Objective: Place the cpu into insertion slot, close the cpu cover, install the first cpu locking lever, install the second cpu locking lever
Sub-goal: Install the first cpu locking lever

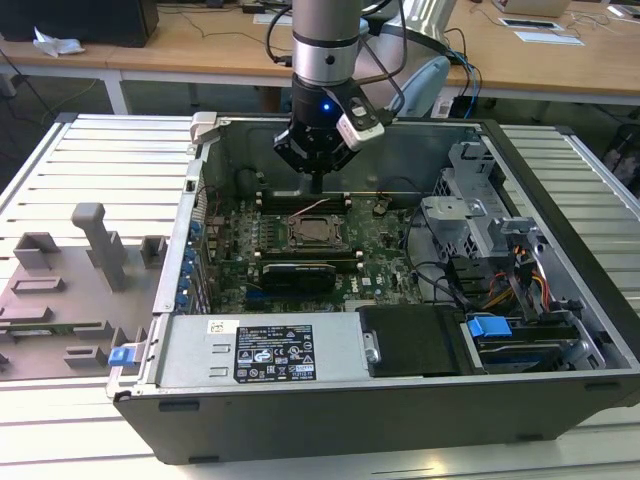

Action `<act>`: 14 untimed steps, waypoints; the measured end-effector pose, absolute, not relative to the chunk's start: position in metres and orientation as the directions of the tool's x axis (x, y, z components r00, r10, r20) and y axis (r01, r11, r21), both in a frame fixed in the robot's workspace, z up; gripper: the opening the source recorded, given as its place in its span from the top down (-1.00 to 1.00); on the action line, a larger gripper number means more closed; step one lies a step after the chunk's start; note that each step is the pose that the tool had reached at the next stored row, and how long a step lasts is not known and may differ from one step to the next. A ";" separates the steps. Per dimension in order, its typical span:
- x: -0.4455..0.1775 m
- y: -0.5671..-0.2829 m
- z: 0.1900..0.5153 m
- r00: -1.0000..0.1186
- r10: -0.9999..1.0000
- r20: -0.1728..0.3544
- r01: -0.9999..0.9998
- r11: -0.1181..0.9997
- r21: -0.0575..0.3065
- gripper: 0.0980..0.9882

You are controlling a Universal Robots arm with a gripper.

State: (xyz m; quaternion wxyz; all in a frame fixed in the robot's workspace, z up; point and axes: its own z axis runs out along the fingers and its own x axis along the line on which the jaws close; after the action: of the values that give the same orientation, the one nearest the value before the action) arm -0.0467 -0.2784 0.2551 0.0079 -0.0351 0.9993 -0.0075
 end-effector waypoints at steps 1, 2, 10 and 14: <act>-0.047 -0.278 0.255 -0.997 -0.070 -0.015 -0.070 0.997 -0.016 0.98; -0.046 -0.278 0.255 -0.997 -0.070 -0.015 -0.070 0.997 -0.016 0.98; -0.045 -0.278 0.253 -0.997 -0.070 -0.015 -0.070 0.997 -0.016 0.98; -0.044 -0.278 0.252 -0.997 -0.070 -0.015 -0.070 0.997 -0.015 0.98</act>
State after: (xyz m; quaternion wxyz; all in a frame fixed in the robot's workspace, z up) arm -0.0438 -0.2784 0.2520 0.0078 -0.0351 0.9993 -0.0075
